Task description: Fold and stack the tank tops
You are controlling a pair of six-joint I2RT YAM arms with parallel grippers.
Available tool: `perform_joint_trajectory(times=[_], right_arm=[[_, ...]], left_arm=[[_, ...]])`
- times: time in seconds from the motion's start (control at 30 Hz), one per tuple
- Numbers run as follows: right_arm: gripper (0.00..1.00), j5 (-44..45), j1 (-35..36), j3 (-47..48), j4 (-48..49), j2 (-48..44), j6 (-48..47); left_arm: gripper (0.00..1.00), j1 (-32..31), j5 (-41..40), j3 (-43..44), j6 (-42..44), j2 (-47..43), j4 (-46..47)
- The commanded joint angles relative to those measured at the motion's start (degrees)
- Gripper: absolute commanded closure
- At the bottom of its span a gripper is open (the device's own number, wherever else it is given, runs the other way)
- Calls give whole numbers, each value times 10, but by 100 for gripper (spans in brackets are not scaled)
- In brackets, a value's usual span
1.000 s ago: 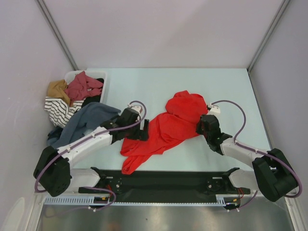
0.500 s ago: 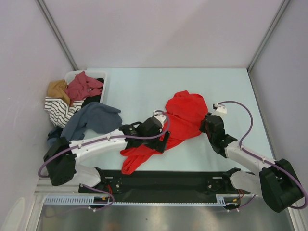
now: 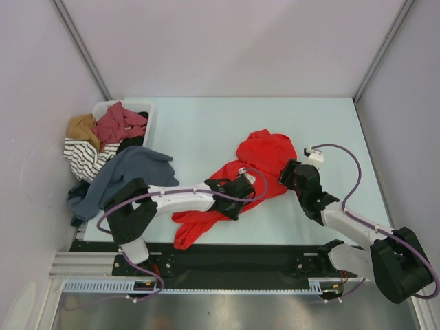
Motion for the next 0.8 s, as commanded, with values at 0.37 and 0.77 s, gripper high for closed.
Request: perform_joint_trajectory(times=[0.37,0.77], right_arm=[[17,-49,-12,6,29,42,5],[100,-102,-70,21,21,80,24]], left_arm=[[100,132,-4,-117,-33,-268,39],[100,278,15,-184,-38,-444,11]])
